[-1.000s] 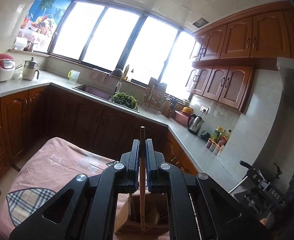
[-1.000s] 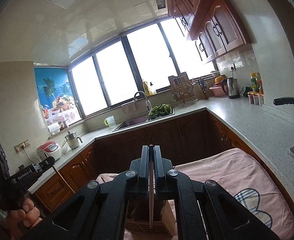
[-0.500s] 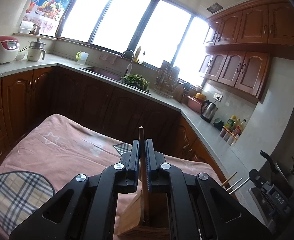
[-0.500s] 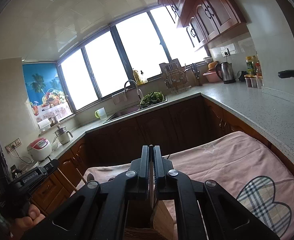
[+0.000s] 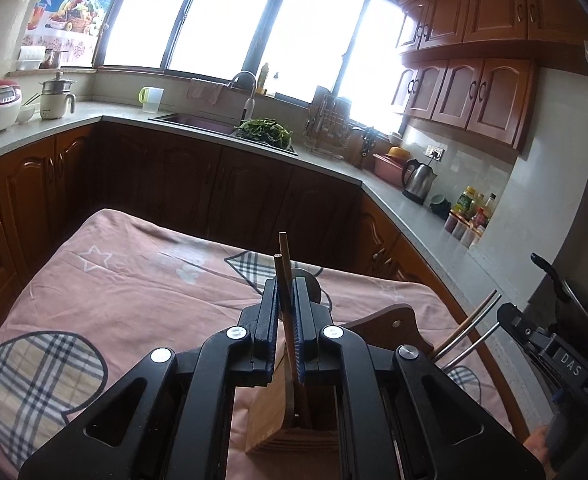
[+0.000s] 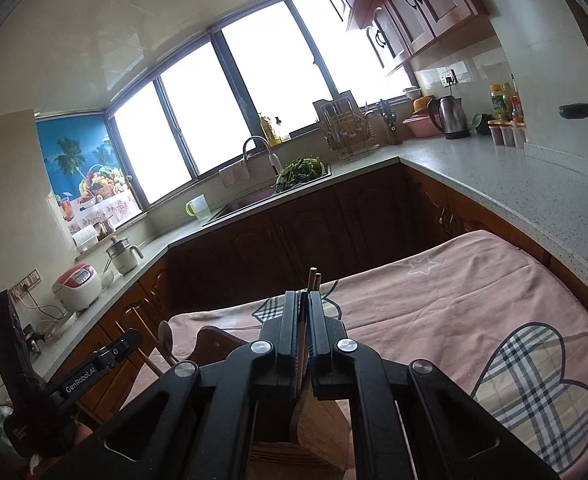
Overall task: Organize utensils
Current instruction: 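Lower the wooden chopstick into the holder and open the left tool while the right tool releases its metal chopsticks, then withdraw both open tools from the holder toward the remaining utensils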
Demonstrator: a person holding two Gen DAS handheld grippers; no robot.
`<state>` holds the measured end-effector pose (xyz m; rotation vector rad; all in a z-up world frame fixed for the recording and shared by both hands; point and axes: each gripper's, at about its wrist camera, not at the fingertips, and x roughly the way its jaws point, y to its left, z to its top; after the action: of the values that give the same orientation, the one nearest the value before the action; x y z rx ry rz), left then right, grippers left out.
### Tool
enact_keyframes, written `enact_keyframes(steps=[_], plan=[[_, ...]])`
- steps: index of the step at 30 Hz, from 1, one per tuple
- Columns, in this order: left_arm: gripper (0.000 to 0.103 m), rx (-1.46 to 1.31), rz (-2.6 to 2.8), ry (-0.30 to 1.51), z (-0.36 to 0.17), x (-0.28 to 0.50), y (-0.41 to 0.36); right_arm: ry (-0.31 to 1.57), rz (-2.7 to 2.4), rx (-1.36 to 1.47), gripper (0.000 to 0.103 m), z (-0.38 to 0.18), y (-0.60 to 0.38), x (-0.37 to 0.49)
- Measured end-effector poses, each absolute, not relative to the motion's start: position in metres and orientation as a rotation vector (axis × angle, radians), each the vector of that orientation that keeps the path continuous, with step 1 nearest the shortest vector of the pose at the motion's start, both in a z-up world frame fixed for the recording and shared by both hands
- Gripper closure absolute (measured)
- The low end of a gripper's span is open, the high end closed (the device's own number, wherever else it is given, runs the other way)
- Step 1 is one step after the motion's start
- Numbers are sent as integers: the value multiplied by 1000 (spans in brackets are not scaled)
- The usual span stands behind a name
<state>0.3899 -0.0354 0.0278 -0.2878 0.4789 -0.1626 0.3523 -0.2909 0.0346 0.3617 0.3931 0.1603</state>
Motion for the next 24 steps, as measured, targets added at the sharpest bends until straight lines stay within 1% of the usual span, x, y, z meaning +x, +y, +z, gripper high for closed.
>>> enact_keyframes(steps=[3,5,8,10,11,12,13,14,15,17,18,21,24], plan=[[97,-284,-166,484,29,390,-36,403,161,366,97,34,-291,353],[97,-288,-178,488,30,390,-35,410,158,369,94,34,-292,353],[97,-290,-184,495,31,386,-33,408,158,370,93,35,-293,351],[90,-292,-187,504,32,382,-32,402,156,375,86,38,-295,348],[75,-293,-187,512,32,380,-31,400,152,379,72,39,-296,346],[47,-293,-180,515,33,376,-31,394,155,386,51,40,-297,343],[33,-289,-169,507,34,370,-30,387,160,392,42,42,-299,340],[19,-279,-156,494,35,364,-30,378,160,394,29,43,-300,337],[17,-265,-145,485,36,357,-30,366,160,396,22,45,-301,333],[14,-238,-139,491,37,347,-29,347,165,405,14,48,-304,324],[13,-232,-141,494,37,342,-28,340,167,409,12,49,-305,319],[12,-217,-133,505,37,328,-27,332,167,411,8,50,-307,308],[12,-203,-124,512,36,314,-25,337,176,412,6,50,-307,298]])
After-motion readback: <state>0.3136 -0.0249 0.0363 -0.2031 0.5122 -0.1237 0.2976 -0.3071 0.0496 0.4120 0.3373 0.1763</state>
